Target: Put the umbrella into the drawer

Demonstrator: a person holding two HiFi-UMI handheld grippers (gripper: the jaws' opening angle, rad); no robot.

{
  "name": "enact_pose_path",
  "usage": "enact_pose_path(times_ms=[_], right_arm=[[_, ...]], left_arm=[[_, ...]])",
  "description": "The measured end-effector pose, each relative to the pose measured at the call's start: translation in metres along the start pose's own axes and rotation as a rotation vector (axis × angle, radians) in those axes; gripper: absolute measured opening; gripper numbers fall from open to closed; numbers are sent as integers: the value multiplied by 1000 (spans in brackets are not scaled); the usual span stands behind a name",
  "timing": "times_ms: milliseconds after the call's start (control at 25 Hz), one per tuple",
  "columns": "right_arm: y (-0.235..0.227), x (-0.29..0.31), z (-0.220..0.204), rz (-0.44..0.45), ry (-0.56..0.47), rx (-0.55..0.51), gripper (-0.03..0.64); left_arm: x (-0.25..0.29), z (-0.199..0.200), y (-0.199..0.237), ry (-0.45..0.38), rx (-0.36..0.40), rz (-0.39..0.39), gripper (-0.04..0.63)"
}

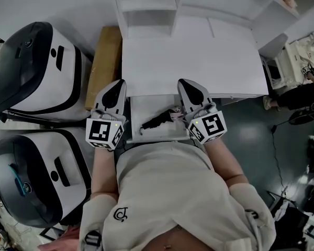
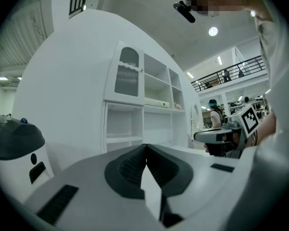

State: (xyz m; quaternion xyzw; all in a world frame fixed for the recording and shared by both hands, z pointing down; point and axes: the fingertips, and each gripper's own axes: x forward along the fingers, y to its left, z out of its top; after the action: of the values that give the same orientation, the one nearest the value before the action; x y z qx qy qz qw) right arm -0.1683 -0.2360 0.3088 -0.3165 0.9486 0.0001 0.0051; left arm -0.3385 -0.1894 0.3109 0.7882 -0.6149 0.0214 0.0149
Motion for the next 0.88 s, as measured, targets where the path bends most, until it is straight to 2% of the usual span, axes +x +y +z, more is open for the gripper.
enact_pose_path(times_ms=[560, 880], right_arm=[[7, 0, 4, -8, 20, -80, 5], [-6, -2, -10, -55, 47, -42, 5]], left_arm=[[9, -3, -2, 27, -1, -22, 11], [15, -5, -11, 44, 15, -44, 12]])
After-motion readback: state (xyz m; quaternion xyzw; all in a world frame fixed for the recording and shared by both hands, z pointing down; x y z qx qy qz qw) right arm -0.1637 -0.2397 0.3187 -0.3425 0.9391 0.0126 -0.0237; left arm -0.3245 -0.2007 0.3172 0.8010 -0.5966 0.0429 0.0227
